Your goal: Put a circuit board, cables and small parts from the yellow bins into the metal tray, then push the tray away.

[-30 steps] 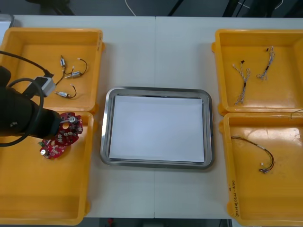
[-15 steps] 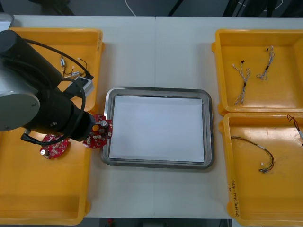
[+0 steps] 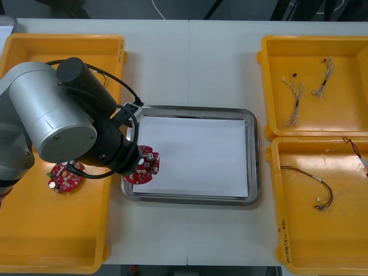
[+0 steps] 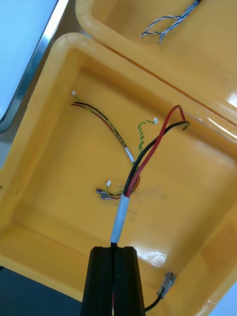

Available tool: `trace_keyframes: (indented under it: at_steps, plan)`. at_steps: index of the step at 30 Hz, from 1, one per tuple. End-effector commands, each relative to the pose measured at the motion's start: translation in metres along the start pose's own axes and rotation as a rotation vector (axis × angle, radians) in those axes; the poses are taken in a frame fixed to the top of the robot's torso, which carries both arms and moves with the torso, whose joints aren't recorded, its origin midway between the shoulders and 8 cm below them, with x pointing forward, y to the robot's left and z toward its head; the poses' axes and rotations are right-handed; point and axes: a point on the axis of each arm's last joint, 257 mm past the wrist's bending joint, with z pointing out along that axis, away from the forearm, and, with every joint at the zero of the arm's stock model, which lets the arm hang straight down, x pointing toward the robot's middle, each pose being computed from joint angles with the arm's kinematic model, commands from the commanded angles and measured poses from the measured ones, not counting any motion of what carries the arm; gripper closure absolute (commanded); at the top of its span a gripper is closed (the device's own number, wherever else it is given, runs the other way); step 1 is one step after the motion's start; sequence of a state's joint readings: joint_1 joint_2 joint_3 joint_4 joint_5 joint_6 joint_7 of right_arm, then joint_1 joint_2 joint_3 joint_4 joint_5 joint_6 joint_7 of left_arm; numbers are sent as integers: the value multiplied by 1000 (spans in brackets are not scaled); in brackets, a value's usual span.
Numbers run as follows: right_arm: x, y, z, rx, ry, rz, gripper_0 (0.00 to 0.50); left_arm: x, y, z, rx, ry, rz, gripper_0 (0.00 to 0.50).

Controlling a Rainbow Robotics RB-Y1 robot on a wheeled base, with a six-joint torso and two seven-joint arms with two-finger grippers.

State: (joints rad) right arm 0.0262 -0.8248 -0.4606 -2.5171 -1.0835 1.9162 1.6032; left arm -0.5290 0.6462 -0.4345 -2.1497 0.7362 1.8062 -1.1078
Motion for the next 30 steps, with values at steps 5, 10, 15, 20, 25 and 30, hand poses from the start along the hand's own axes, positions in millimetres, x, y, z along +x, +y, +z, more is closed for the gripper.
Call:
trace_keyframes:
  at_steps: [5,10,15,20,25,30]
  plan:
    - [-25,20,-8,-15,-33,-152,500,-34,-23,25,11,-47,-55,500]
    - [-32,25,-7,-23,-41,-175,500,-39,-28,42,1,-50,-51,500]
    - [-34,27,-8,-25,-42,-194,500,-37,-30,51,-5,-47,-45,500]
    - [-34,28,-7,-28,-39,-201,500,-32,-31,61,-7,-33,-44,500]
    - [-31,27,-6,-21,-21,-215,500,-30,-32,70,-4,-28,-44,500]
    - [-30,29,-6,-27,-20,-214,500,-29,-33,73,-10,-30,-36,499]
